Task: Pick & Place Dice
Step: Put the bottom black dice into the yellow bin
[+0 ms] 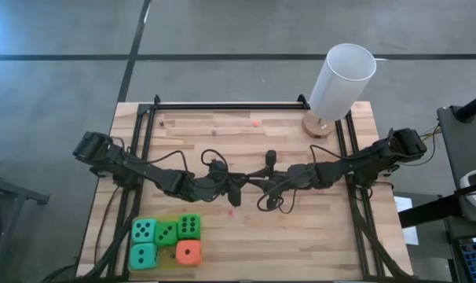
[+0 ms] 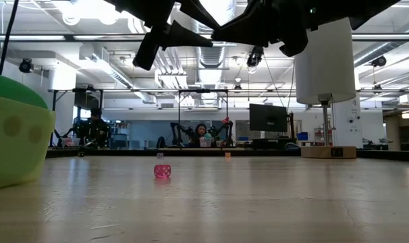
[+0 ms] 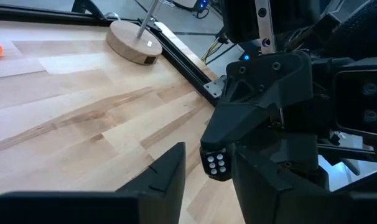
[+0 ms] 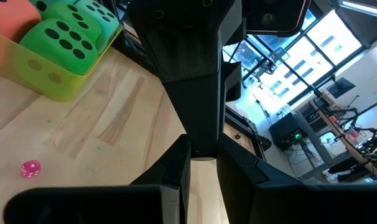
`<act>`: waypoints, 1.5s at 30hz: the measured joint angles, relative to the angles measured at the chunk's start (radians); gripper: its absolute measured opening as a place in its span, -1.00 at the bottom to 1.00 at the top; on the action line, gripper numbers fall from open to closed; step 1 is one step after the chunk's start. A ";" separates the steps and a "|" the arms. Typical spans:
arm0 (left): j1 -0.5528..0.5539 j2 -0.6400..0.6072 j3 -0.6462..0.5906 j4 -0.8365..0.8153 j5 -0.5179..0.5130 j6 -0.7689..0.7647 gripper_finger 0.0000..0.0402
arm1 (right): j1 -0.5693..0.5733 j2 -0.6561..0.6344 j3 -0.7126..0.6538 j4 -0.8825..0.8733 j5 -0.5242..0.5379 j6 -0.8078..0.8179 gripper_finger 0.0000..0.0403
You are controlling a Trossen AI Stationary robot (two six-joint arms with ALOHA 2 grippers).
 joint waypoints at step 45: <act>0.002 0.000 0.000 0.001 0.020 0.024 -0.74 | 0.000 0.000 0.000 -0.005 0.002 0.000 -0.73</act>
